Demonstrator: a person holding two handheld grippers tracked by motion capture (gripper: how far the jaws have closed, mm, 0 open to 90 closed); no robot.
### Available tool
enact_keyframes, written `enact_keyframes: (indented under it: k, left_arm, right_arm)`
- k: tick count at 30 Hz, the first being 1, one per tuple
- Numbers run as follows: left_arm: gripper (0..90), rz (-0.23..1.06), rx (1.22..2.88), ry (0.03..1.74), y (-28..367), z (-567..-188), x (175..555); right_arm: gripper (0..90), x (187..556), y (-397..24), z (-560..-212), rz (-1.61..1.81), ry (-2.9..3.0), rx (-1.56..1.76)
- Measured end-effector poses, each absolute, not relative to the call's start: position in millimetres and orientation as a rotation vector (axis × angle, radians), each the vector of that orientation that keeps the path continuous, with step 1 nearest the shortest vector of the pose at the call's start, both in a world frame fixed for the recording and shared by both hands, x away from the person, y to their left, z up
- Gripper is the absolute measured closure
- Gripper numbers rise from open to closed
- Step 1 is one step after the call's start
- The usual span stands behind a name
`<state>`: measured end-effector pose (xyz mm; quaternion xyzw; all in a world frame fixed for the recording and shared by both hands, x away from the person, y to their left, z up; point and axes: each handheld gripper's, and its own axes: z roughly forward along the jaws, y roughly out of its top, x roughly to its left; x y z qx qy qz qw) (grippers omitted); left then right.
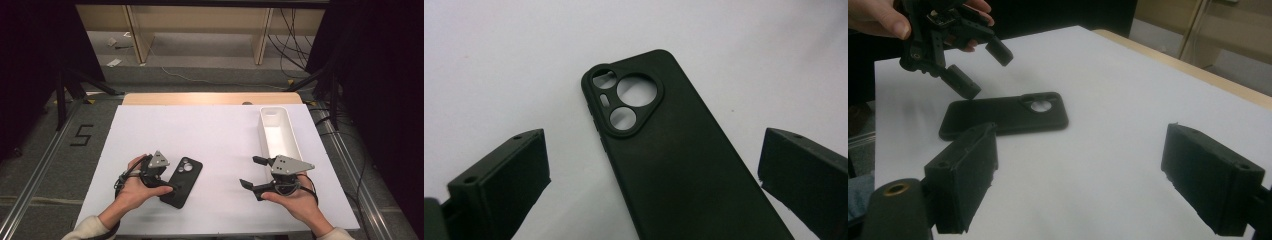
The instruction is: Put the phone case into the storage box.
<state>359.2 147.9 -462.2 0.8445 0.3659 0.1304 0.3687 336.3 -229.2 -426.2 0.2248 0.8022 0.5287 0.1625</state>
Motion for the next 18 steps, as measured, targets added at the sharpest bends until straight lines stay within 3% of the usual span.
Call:
enact_keyframes:
  k: [18]
  left_arm:
    - [0.0, 0.356, 2.223, 1.016, 120.8, -473.6, 365.9]
  right_arm:
    - [15.9, 330.6, -232.7, -428.3, 1.517, 2.271, 0.668]
